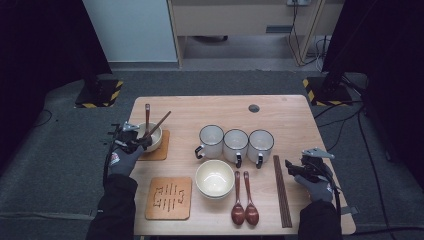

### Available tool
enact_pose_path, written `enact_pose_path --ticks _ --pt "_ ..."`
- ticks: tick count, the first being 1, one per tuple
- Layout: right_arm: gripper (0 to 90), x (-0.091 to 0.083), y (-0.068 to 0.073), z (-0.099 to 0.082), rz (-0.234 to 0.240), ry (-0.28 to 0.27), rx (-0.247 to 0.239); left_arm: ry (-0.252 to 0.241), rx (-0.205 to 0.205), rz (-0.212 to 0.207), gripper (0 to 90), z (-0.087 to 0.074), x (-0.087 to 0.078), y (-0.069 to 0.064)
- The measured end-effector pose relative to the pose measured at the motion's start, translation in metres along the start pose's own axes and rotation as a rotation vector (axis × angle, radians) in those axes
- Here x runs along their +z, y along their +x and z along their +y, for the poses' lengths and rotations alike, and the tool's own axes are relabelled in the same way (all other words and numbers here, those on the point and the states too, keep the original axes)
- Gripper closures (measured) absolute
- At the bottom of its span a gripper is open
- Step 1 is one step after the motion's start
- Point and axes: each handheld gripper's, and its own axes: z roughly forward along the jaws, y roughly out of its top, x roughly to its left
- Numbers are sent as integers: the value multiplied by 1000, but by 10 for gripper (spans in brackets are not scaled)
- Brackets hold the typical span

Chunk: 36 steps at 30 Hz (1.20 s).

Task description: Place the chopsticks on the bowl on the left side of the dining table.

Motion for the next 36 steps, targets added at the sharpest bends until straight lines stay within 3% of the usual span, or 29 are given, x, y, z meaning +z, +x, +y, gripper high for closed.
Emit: enact_pose_path --ticks 10,36 --pt "266 0 0 0 -1 2 -2 -17 -46 57 662 -4 -1 10" --pt "264 1 0 0 0 7 0 -49 -100 92 573 -9 4 21"
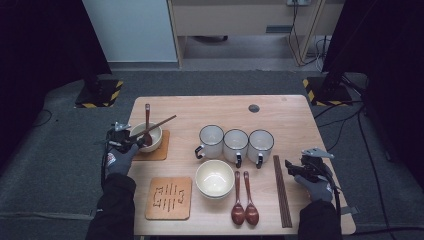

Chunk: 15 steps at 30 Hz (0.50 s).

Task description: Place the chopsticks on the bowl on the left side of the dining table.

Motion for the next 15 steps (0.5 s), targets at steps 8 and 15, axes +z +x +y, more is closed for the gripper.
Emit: enact_pose_path --ticks 8,15 --pt "263 -1 0 1 0 -3 10 -40 3 -13 572 7 -10 -8" --pt "261 -1 -1 1 -1 -4 15 -84 13 -36 562 14 -17 -19"
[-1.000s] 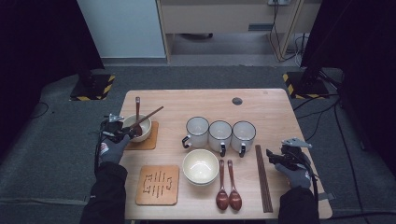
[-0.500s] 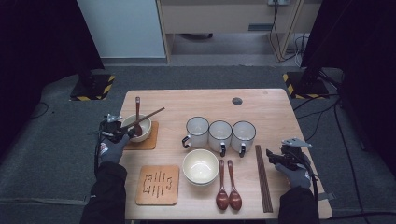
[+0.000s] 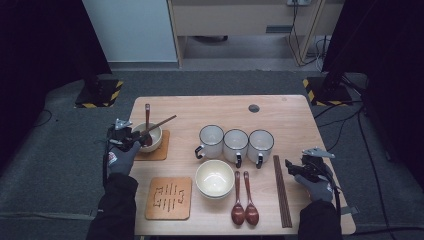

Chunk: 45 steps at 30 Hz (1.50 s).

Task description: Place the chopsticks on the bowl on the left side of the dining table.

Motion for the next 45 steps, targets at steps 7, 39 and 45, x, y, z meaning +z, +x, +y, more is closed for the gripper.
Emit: enact_pose_path --ticks 7,39,45 --pt "259 0 -2 0 -4 -2 2 -37 -1 -6 537 7 -3 -7" --pt "250 2 -4 -1 -5 5 13 -53 -13 6 434 33 39 -23" --pt "249 2 -3 -1 -5 6 14 -47 -24 18 406 31 46 -20"
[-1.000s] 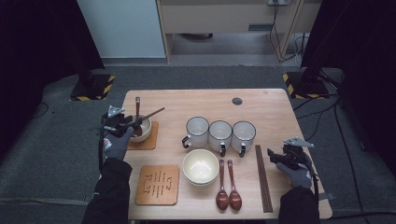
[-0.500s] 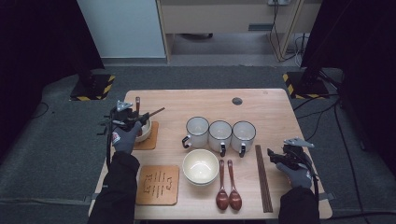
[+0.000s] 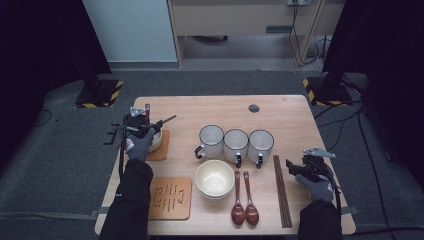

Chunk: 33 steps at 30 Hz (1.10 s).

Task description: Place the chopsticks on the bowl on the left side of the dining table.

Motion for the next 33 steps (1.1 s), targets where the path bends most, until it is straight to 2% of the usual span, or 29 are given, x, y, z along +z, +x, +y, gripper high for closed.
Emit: enact_pose_path --ticks 7,10,22,33 --pt "249 0 0 0 2 3 0 16 -10 3 385 -3 11 7" --pt "249 0 0 0 3 3 0 31 -5 27 376 -6 15 11" --pt "250 1 0 0 4 5 -4 58 6 1 363 -10 24 11" --pt "251 1 -1 0 6 6 -5 83 4 3 362 -12 27 13"
